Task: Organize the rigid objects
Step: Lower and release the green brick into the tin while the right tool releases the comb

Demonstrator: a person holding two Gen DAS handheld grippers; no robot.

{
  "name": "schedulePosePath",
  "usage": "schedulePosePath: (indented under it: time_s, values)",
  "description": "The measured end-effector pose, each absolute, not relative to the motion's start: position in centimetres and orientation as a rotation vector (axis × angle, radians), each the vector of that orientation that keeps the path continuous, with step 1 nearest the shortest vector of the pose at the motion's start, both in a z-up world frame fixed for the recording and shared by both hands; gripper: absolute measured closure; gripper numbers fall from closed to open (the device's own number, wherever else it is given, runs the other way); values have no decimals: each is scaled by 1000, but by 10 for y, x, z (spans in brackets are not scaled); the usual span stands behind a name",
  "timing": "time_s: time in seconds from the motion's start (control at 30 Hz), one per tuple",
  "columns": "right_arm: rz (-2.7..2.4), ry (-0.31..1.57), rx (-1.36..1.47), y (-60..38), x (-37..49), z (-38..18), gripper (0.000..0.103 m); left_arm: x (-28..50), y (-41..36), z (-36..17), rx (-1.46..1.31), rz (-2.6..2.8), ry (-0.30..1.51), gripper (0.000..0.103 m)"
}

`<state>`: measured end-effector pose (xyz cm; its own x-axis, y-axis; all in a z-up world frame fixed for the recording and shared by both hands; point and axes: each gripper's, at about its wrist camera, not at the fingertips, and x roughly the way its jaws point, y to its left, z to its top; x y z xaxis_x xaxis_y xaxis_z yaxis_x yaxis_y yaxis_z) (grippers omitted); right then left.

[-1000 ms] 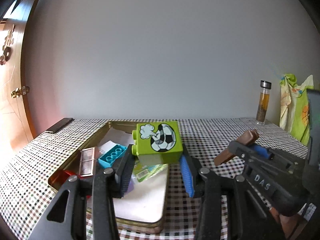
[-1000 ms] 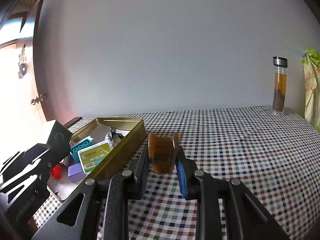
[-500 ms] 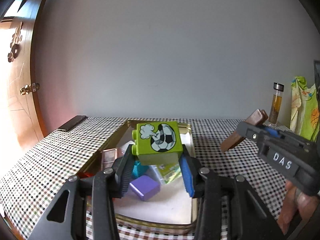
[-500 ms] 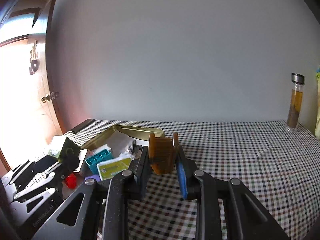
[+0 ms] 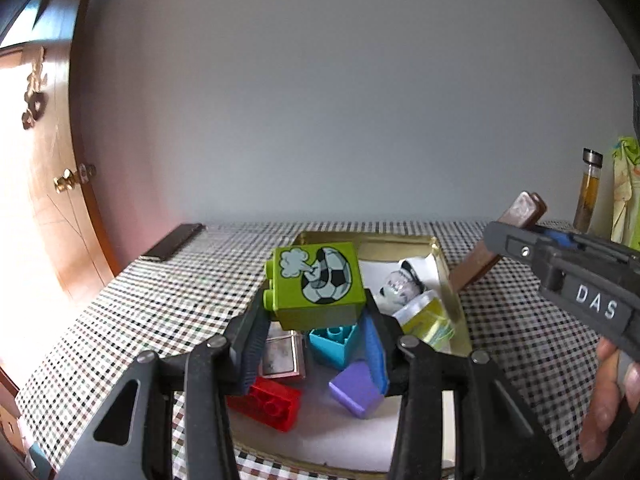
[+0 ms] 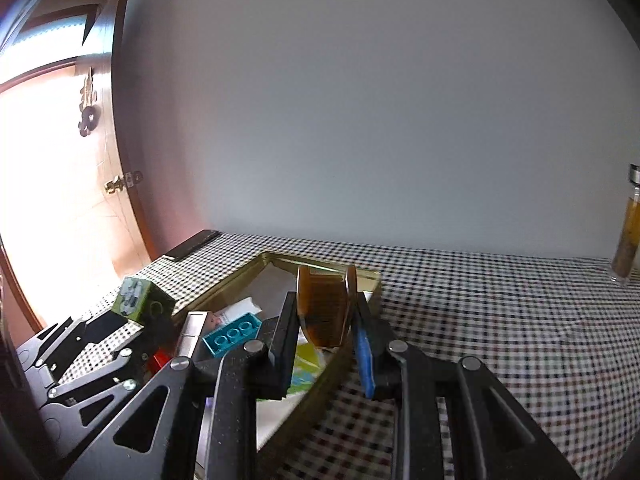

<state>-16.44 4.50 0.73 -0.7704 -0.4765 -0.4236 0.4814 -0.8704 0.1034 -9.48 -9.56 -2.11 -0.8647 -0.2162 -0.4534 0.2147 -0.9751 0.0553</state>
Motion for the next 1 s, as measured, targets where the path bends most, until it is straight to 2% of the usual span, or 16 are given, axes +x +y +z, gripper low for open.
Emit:
schedulePosePath:
  time_s: [0.3, 0.53, 0.57, 0.6, 0.67, 0.77, 0.83, 1.0]
  values:
    - [-2467, 100, 757, -1, -194, -8, 75, -125, -111, -32, 900, -2786, 21, 60]
    - [-2412, 126, 820, -15, -205, -23, 75, -126, -114, -39, 926, -2762, 22, 59]
    - [-2412, 128, 816, -14, -204, -23, 69, -127, -115, -40, 928, -2757, 25, 54]
    - [-2416, 133, 807, -14, -202, -23, 57, -126, -116, -40, 930, -2756, 26, 48]
    - [-2420, 121, 790, -12, -198, -22, 44, -125, -116, -40, 919, -2758, 25, 27]
    - [-2420, 91, 767, -6, -192, -17, 40, -118, -115, -36, 892, -2762, 19, 6]
    - [-2433, 92, 754, -4, -188, -15, 39, -113, -113, -33, 879, -2758, 14, 1]
    - [-2440, 65, 734, 4, -177, -10, 38, -102, -113, -26, 872, -2763, 36, 1]
